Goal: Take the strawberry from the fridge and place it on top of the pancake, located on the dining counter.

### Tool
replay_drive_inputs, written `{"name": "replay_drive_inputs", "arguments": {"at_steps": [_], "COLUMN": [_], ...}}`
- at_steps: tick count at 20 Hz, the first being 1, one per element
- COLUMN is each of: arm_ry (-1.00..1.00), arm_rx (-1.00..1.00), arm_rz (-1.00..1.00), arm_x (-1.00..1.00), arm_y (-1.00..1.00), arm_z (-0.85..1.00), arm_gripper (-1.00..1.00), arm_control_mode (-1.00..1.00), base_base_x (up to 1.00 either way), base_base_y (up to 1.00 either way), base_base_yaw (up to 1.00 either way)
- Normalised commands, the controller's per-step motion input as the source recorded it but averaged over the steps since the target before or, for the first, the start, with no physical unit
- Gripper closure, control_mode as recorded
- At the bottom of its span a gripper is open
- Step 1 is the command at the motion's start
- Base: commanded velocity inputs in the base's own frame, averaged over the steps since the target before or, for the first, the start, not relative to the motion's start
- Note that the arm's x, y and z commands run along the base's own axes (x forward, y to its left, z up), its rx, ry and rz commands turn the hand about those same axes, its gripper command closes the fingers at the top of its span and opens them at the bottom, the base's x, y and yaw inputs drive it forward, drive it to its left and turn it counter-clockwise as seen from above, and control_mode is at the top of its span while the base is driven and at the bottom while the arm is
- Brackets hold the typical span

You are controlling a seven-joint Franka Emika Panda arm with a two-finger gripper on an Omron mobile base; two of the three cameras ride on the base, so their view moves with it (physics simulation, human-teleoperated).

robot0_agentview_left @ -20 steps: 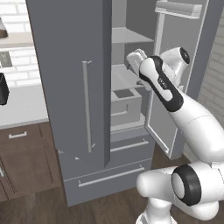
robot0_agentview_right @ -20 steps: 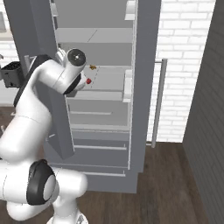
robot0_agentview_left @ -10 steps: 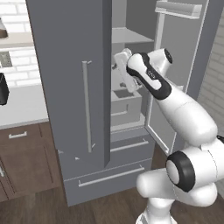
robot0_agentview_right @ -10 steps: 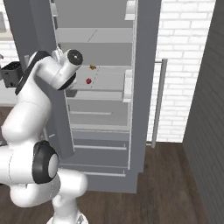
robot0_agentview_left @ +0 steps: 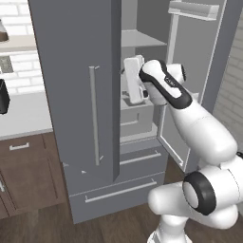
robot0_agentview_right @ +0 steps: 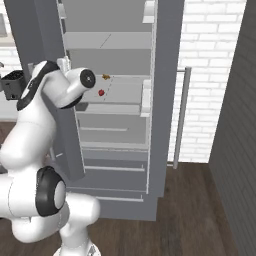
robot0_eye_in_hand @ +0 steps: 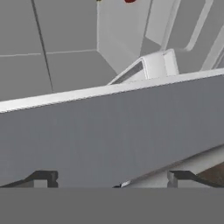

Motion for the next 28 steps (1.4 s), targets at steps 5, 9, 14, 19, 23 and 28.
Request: {"name": "replay_drive_inputs", "arguments": {"at_steps": [5,9,14,19,23,28], "arm_ry": [-0.02,0.00,0.08,0.11,0.00,0.00], "arm_rx": [0.23,0.21,0.04,-0.07,-0.07,-0.06], "arm_rz": [0.00,0.00,0.00,0.02,0.22,0.46], "arm_x": [-0.25,-0.16,0.75,0.99,0.44,-0.13], "arm_y": [-0.29,-0.66,-0.25,0.28,0.47,0.94], "arm_z": [0.29,0.38,0.08,-0.27,-0.02,-0.14], "arm_gripper": [-1.00,-1.00,-1.00,-1.00,-1.00,-1.00], "arm_control_mode": [-1.00,-1.00,-1.00,-1.00,-1.00,-1.00], "base_base_x": [0.00,0.00,0.00,0.00,0.00,0.00], "base_base_y": [0.00,0.00,0.00,0.00,0.00,0.00], "base_base_yaw": [0.00,0.00,0.00,0.00,0.00,0.00]}}
